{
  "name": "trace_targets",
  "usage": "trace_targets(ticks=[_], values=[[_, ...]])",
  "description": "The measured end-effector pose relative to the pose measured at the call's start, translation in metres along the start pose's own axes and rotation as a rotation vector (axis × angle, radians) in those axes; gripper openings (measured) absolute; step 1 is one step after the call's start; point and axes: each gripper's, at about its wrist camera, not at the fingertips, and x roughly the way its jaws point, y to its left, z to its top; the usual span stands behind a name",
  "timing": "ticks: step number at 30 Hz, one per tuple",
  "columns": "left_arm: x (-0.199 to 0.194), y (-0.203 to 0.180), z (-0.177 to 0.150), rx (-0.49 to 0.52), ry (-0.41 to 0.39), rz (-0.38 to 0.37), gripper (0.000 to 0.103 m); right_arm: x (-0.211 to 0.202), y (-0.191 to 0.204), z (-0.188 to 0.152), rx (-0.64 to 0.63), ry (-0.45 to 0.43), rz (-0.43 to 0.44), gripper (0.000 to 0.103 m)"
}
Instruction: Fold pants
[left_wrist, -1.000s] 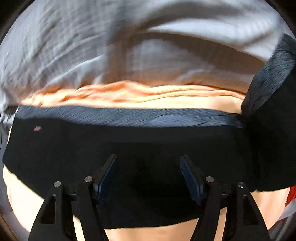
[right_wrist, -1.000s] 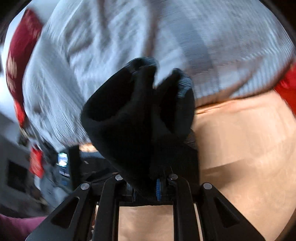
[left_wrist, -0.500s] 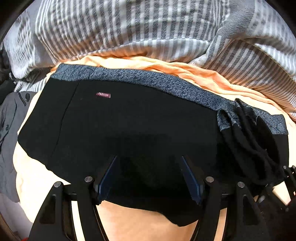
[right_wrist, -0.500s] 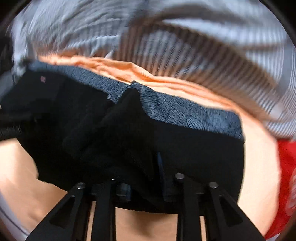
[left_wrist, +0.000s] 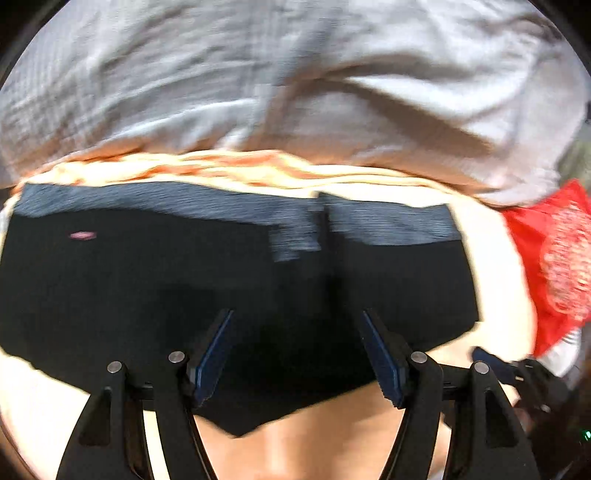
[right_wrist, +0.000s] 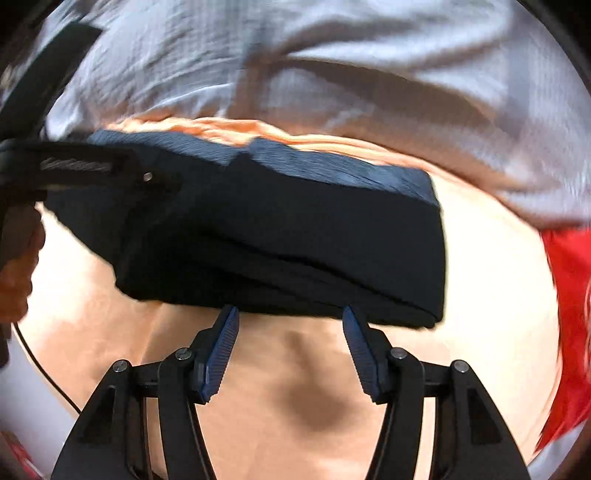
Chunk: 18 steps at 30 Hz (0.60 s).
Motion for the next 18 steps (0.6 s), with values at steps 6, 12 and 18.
trace_targets(ticks=[6,12,18], values=[[0.029,-0.032,0.012,0.056,0.05,-0.04,0.07,0.0,-0.027,-0.007,0.114,0.022,0.032,0.063],[0.039,-0.042,0.008,0.059,0.099,-0.058,0.005,0.002,-0.041,-0.014,0.173,0.043,0.089,0.061],[0.04,-0.036,-0.013,0.078,0.11,0.035,0.005,0.003,-0.055,-0.021,0.23,0.069,0.12,0.05]])
